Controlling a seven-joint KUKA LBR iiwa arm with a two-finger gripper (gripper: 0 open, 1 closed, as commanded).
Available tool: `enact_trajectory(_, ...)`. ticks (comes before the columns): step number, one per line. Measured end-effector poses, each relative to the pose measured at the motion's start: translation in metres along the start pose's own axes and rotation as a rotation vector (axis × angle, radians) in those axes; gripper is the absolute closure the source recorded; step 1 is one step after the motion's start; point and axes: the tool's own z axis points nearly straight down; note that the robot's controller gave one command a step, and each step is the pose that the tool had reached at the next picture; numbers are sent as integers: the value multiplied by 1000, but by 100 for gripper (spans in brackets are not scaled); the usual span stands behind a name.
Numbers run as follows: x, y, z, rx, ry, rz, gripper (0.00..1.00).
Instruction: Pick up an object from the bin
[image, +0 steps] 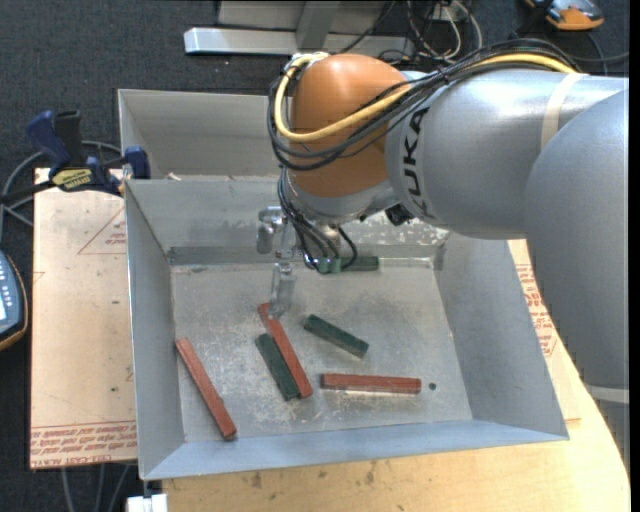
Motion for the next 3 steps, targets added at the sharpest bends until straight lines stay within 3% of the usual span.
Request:
enact_trajectory(1, 59, -36, 126, -2, -12, -292, 0)
enact_trajectory(2, 66, -88, 125, 0, -12, -451, 0)
enact_trajectory(3, 98, -36, 80, -3, -10, -314, 0)
